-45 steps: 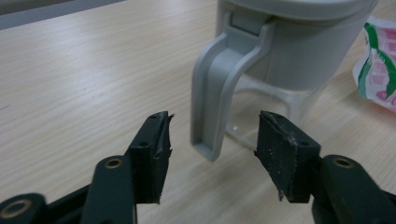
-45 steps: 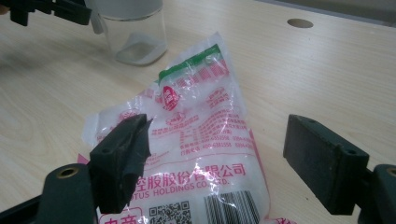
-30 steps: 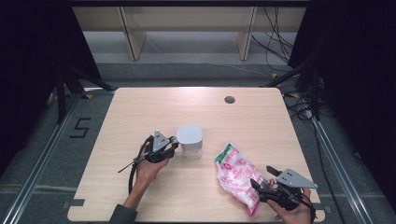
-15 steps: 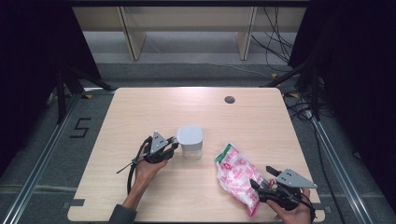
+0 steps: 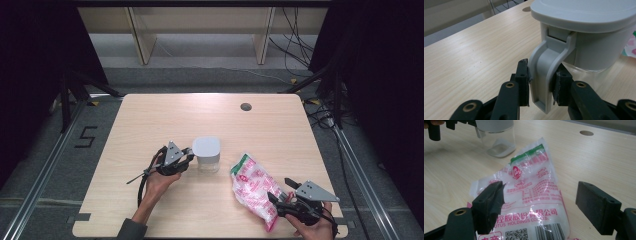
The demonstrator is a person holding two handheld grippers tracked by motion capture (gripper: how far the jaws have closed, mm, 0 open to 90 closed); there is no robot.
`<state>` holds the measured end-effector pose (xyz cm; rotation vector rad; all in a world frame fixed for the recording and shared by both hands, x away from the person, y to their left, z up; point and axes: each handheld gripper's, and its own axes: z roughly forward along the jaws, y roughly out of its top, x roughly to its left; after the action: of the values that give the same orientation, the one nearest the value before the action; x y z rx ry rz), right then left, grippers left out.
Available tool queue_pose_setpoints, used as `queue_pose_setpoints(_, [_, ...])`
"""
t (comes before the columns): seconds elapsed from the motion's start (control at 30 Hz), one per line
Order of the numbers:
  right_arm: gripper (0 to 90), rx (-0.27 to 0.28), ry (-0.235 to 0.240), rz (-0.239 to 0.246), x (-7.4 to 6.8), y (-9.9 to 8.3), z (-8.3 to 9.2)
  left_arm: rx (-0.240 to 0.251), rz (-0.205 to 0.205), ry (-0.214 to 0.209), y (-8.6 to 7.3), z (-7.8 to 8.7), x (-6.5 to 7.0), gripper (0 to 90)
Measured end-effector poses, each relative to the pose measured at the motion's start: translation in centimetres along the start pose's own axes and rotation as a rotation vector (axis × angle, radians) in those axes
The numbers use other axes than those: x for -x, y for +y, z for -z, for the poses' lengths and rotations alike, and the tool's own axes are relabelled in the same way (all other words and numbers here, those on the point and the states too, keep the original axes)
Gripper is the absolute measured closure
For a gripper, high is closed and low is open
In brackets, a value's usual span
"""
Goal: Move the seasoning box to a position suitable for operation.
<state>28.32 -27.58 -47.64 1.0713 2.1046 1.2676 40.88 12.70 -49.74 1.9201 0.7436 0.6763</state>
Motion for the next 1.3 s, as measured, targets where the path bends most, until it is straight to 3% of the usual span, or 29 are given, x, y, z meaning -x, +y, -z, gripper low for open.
queue_pose_setpoints(0.07, [23.4, 0.001, 0.001, -0.005, 0.0, 0.0, 0.0, 0.004, 0.002, -0.01, -0.1, 0.2, 0.1, 70.1])
queue_pose_setpoints(0.13, [23.4, 0.003, 0.003, -0.007, -0.1, 0.0, 0.0, 0.007, 0.041, -0.029, -0.2, 0.5, 0.1, 70.2])
queue_pose_setpoints(0.17, [23.5, 0.003, -0.008, 0.017, 0.0, 0.1, 0.0, 0.011, 0.023, -0.038, -0.3, 0.7, 0.0, 70.0])
queue_pose_setpoints(0.23, [23.7, 0.005, 0.011, 0.001, -0.2, 0.1, 0.1, 0.012, 0.058, -0.061, -0.6, 1.2, 0.3, 69.7])
queue_pose_setpoints(0.37, [23.6, -0.009, 0.004, -0.01, -0.2, 0.1, -0.1, -0.002, 0.051, -0.086, -0.7, 2.0, 0.4, 69.1])
queue_pose_setpoints(0.43, [23.7, -0.006, 0.002, -0.008, -0.3, 0.1, 0.0, -0.024, 0.005, -0.042, -0.5, 2.1, 0.0, 68.8])
queue_pose_setpoints(0.5, [23.7, -0.003, 0.01, 0.0, -0.2, 0.1, 0.0, -0.001, 0.035, -0.04, -0.8, 1.8, -0.4, 69.5])
queue_pose_setpoints(0.63, [23.6, -0.003, 0.011, -0.01, -0.1, 0.1, -0.2, -0.007, 0.022, -0.008, -0.7, 1.7, 0.0, 69.7])
queue_pose_setpoints(0.7, [23.7, -0.007, 0.001, -0.007, -0.1, 0.2, -0.1, -0.018, -0.023, 0.04, -0.5, 1.4, 0.1, 69.6])
queue_pose_setpoints(0.73, [23.6, -0.007, 0.006, -0.01, -0.2, 0.1, -0.1, -0.038, 0.005, 0.063, -0.5, 1.2, 0.4, 70.0])
queue_pose_setpoints(0.9, [23.6, -0.007, 0.007, -0.021, -0.1, 0.1, 0.0, 0.02, 0.017, 0.045, -0.6, 0.7, 0.0, 71.4])
queue_pose_setpoints(0.93, [23.6, -0.002, 0.003, -0.005, 0.1, 0.0, -0.1, 0.014, 0.009, 0.049, -0.6, 0.8, 0.1, 71.3])
queue_pose_setpoints(0.97, [23.6, -0.012, 0.003, -0.036, 0.0, 0.0, 0.0, 0.021, 0.024, 0.038, -0.6, 0.8, 0.4, 71.2])
queue_pose_setpoints(1.0, [23.6, -0.003, 0.02, -0.017, 0.2, 0.1, -0.3, 0.012, 0.015, 0.036, -0.6, 0.9, 0.4, 71.2])
queue_pose_setpoints(1.1, [23.6, -0.002, 0.015, -0.004, 0.2, 0.1, -0.1, 0.012, 0.022, 0.021, -0.6, 1.2, 0.6, 71.0])
queue_pose_setpoints(1.13, [23.7, -0.003, 0.012, -0.006, 0.2, 0.1, 0.0, 0.027, 0.036, 0.017, -0.7, 1.2, 0.8, 70.9])
queue_pose_setpoints(1.23, [23.6, -0.001, 0.02, -0.021, 0.1, 0.1, -0.2, 0.024, 0.027, 0.03, -0.6, 1.0, 1.1, 71.0])
queue_pose_setpoints(1.3, [23.7, -0.014, 0.008, -0.037, -0.1, 0.2, -0.2, 0.027, 0.028, 0.016, -0.7, 1.1, 1.1, 70.9])
